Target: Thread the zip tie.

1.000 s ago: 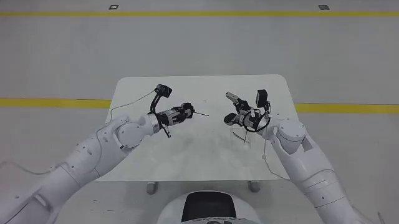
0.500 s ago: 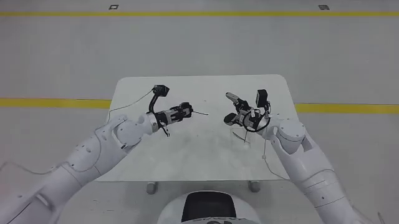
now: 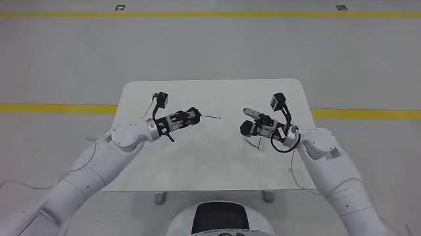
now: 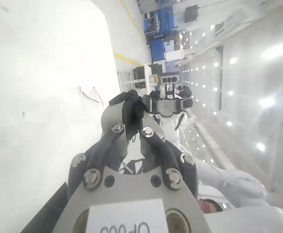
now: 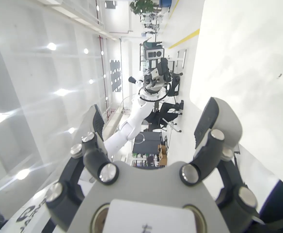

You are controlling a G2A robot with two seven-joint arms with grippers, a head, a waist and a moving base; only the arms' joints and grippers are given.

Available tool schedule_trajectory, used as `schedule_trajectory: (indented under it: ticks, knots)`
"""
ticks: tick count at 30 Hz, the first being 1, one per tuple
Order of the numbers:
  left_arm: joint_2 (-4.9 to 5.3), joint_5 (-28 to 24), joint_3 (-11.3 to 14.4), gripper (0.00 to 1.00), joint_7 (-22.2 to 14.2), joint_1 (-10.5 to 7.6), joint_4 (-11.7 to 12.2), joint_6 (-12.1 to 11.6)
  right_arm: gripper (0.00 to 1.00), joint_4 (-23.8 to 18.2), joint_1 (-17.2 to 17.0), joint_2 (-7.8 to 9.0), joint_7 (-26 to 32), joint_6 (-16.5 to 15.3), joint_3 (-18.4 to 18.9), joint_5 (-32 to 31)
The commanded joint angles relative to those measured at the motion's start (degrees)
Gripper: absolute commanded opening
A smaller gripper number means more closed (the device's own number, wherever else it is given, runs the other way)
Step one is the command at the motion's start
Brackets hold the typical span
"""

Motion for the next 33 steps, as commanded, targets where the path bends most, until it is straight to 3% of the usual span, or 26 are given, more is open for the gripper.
schedule_trajectory:
  ticks: [1, 8, 12, 14, 16, 22, 24, 26, 29, 33]
  knots:
    - [-0.51, -2.07, -1.51, 0.00, -2.13, 0.87, 0.12, 0.00, 1.00, 1.69, 0.96, -0.05, 2.54, -1.36, -0.74, -0.01]
    - [-2.59, -4.72, -6.05, 0.00, -8.69, 3.19, 1.81, 0.00, 1.00, 7.89, 4.13, -0.62, 7.09, -5.81, -3.58, 1.90]
    - [-3.77, -1.02, -7.69, 0.00, -7.27, 4.10, 2.97, 0.00, 1.00, 9.64, 5.29, -0.89, 7.89, -7.33, -4.55, 2.50]
    - [-4.43, -0.46, -8.98, 0.00, -6.87, 4.66, 2.21, 0.00, 1.00, 9.64, 5.29, -0.89, 7.89, -7.33, -4.55, 2.50]
    - [-4.54, 4.38, -9.90, 0.00, -6.11, 4.04, 1.46, 0.00, 1.00, 9.64, 5.29, -0.89, 7.89, -7.33, -4.55, 2.50]
    - [-4.54, 4.38, -9.90, 0.00, -6.11, 4.04, 1.46, 0.00, 1.00, 9.66, 5.22, -0.90, 7.54, -7.21, -4.57, 2.45]
    - [-4.69, 3.20, -9.62, 0.00, -6.06, 4.59, 0.57, 1.55, 1.00, 10.62, 5.30, -0.95, 6.31, -6.13, -4.90, 2.18]
    - [-4.71, 0.90, -9.69, 0.00, -8.43, 4.86, 0.93, 2.95, 1.00, 11.22, 5.78, -0.92, 8.22, -8.70, -4.95, 2.23]
    - [-4.77, -3.42, -10.09, 0.00, -12.94, 5.46, 1.82, 2.82, 1.00, 13.90, 7.18, -0.80, 13.57, -12.52, -5.17, 2.28]
    - [-4.97, -7.09, -10.20, 0.00, -18.32, 5.81, 4.19, 0.99, 1.00, 15.11, 8.23, -0.93, 17.75, -12.52, -4.57, 3.22]
